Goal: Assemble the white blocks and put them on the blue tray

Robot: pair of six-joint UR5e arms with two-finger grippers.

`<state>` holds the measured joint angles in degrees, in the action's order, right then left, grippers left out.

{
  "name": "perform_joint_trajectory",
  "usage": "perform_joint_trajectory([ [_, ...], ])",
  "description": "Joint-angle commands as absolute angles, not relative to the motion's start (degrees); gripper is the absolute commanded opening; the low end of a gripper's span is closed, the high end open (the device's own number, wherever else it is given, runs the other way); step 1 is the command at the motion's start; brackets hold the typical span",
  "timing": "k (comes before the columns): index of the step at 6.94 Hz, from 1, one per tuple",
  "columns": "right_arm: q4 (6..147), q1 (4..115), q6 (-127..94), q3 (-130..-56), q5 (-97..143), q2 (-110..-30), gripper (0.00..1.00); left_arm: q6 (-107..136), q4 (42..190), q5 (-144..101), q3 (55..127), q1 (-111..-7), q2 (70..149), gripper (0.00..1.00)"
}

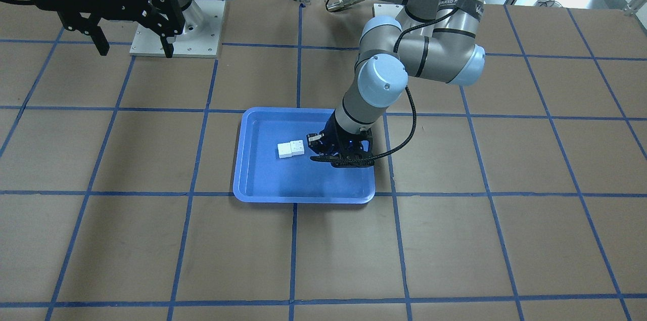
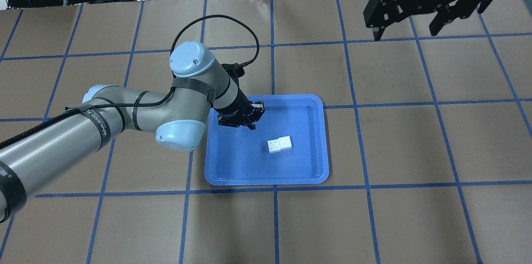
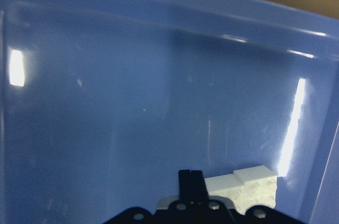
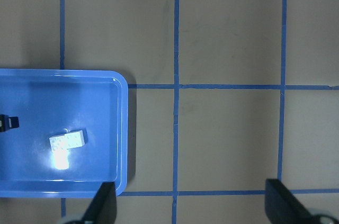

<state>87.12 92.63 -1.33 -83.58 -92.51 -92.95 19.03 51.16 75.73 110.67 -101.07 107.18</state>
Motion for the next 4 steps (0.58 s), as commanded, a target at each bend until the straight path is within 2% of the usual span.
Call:
perform_joint_trajectory([
  [1, 87.27, 92.64, -1.41, -83.58, -92.37, -92.99, 1.0, 10.42, 68.36, 85.36, 98.78, -98.53, 104.86, 0.07],
  [3, 88.06, 92.64, -5.79, -83.76, -92.11, -92.9, 1.0, 0.22, 82.65, 91.75, 87.06, -95.12, 102.67, 0.14],
  [4, 88.24, 92.64, -5.8, -83.85, -92.11, -92.99, 1.0, -3.13, 86.01, 92.19, 84.14, -90.92, 100.83, 0.2],
])
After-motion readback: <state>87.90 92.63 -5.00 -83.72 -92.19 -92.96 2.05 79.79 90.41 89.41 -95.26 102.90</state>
